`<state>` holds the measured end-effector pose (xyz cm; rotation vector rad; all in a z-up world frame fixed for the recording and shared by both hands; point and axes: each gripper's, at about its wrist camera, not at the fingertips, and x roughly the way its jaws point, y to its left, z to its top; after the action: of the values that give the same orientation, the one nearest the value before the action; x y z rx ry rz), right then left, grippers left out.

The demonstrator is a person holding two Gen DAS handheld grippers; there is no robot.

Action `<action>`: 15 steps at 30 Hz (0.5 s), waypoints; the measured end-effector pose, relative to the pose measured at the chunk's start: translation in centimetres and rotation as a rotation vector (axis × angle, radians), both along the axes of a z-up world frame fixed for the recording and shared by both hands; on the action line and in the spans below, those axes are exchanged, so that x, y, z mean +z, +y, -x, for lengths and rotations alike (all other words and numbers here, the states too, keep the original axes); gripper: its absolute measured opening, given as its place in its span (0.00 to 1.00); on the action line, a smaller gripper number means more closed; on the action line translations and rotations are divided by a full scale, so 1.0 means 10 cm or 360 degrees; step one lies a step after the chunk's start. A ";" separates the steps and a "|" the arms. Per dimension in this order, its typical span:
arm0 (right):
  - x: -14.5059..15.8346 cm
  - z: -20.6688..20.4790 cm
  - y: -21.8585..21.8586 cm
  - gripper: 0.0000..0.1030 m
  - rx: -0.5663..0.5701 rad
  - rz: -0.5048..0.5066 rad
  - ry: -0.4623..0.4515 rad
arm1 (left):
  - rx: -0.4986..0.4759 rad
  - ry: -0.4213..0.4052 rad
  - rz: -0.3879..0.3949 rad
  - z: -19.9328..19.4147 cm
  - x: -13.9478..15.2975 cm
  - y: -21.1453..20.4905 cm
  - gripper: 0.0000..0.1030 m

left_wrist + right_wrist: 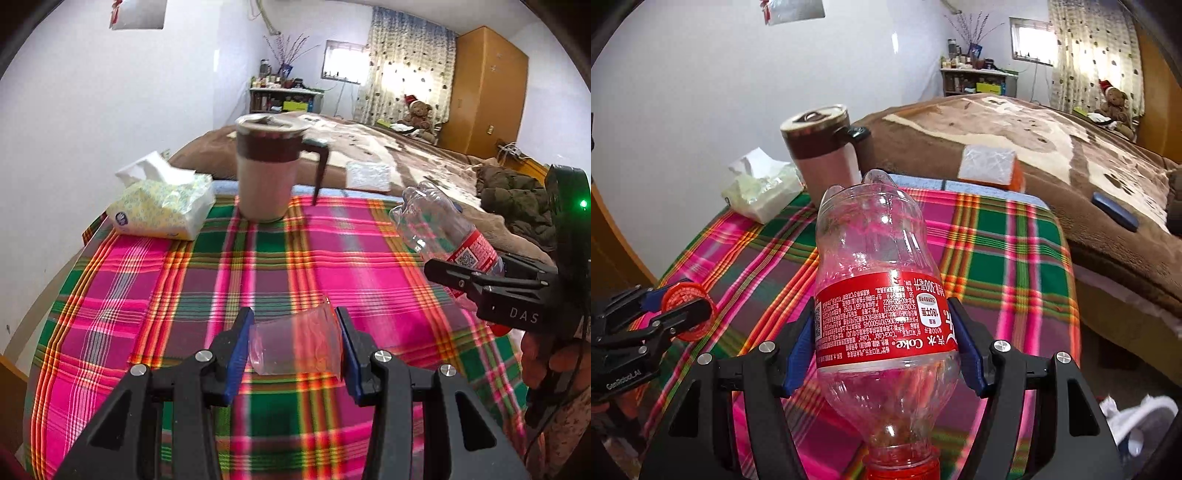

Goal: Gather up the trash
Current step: 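Carry the plastic cup and Coke bottle with both tools over the white bin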

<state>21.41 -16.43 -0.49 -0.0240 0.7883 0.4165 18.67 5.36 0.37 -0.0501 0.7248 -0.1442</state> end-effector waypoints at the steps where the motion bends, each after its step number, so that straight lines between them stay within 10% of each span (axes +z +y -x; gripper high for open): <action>1: 0.03 0.06 -0.06 0.65 -0.0016 -0.0012 -0.0014 | -0.0012 -0.0011 0.0000 0.03 0.02 -0.04 0.44; 15: 0.19 0.56 -0.61 0.66 -0.0214 -0.0056 -0.0073 | -0.0243 -0.0109 0.0013 0.37 0.25 -0.66 0.44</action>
<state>15.83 -22.50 1.38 0.0519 0.7325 0.3014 14.99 -1.21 2.90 0.0026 0.6594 -0.2937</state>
